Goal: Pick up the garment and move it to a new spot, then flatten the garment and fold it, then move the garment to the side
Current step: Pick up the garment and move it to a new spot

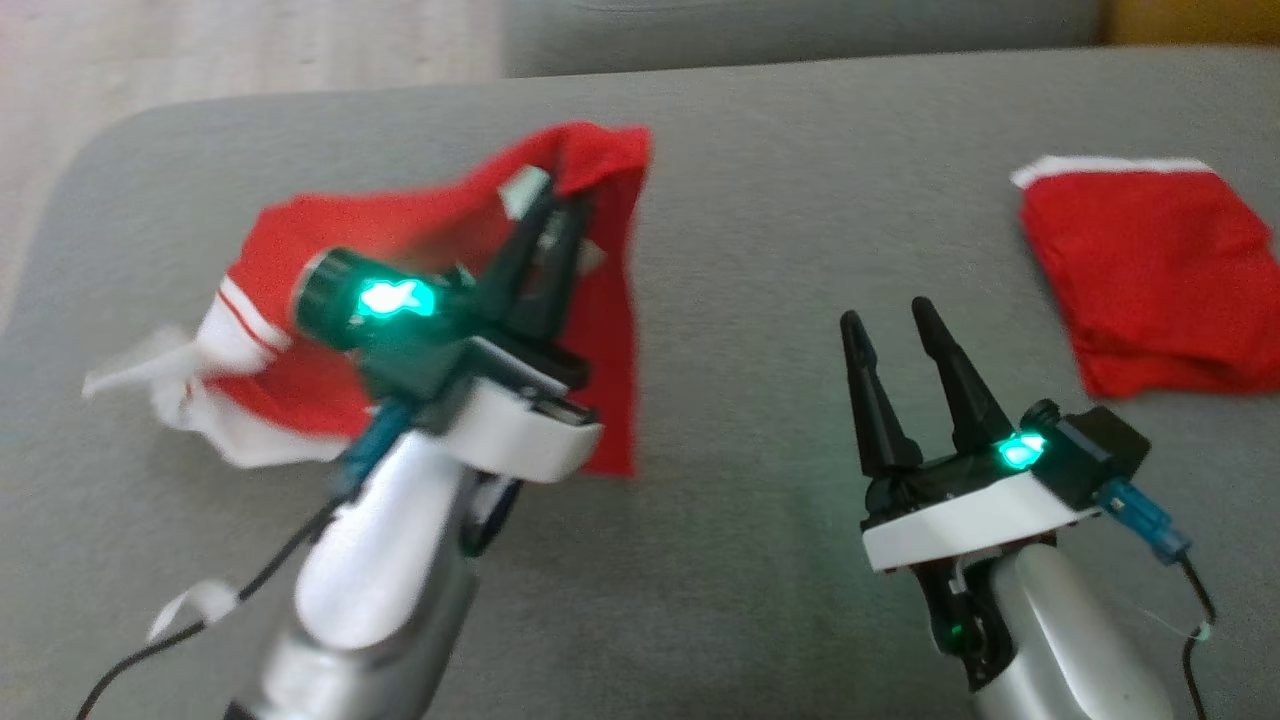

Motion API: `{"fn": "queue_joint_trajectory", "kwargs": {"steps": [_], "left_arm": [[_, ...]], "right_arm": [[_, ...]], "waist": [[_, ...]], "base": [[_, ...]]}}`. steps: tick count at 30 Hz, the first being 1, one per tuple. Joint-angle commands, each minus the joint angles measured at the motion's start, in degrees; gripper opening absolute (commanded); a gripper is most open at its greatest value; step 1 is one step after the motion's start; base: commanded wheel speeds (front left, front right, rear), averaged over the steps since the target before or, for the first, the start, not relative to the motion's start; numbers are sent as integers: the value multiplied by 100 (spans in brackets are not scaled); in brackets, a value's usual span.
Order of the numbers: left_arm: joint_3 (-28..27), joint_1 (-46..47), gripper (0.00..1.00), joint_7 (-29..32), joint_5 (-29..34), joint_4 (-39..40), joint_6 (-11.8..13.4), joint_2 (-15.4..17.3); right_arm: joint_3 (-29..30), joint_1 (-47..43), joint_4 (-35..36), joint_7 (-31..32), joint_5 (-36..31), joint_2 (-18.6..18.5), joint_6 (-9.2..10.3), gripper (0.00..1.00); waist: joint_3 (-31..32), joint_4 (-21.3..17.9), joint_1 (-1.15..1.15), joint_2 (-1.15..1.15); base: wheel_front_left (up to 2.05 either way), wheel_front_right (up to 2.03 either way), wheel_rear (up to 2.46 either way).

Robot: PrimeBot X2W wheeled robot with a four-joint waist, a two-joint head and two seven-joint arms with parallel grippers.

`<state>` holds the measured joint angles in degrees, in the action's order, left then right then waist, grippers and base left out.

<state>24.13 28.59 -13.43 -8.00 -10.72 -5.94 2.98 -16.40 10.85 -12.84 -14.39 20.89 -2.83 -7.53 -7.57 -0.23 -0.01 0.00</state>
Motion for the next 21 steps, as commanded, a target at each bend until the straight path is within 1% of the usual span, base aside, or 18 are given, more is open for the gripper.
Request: {"fn": "queue_joint_trajectory", "kwargs": {"steps": [1, 4, 7, 8, 9, 10, 12, 15, 21], "left_arm": [[-90, 430, 0, 53, 26, 170, 48, 40], [277, 743, 0, 162, -49, 83, 199, 1], [630, 1049, 0, 179, -372, -78, 438, -7], [769, 1143, 3, 173, -491, -146, 512, -7], [904, 1231, 47, 164, -584, -218, 585, -8], [1034, 1312, 100, 147, -671, -284, 655, -8], [1304, 1427, 100, 122, -804, -434, 729, -9], [1577, 1488, 100, 70, -913, -682, 805, -9], [1798, 1416, 100, -26, -1049, -1174, 770, -10]], "right_arm": [[-115, 58, 244, -61, 56, -5, 4, 100], [-77, 77, 319, -61, 121, -5, 4, 100], [-89, 91, 369, -61, 200, -5, 4, 100], [-87, 94, 386, -61, 222, -5, 4, 100], [-96, 100, 403, -61, 243, -5, 4, 100], [-103, 108, 422, -61, 259, -5, 4, 100], [-107, 124, 453, -61, 283, -5, 4, 100], [-52, 122, 493, -61, 285, -5, 4, 100], [31, 84, 452, -61, 193, -5, 4, 100]], "waist": [[-139, -314, 1, 0], [-295, -615, 1, 0], [-442, -913, 1, 0], [-481, -980, 1, 0], [-521, -1047, 1, 0], [-562, -1099, 1, 0], [-618, -1166, 1, 0], [-656, -1143, 1, 0], [-524, -793, 1, 0]], "base": [[0, 0, 0], [0, 0, 0], [0, 0, 0], [0, 0, 0], [0, 0, 0], [0, 0, 0], [0, 0, 0], [0, 0, 0], [0, 0, 0]]}}
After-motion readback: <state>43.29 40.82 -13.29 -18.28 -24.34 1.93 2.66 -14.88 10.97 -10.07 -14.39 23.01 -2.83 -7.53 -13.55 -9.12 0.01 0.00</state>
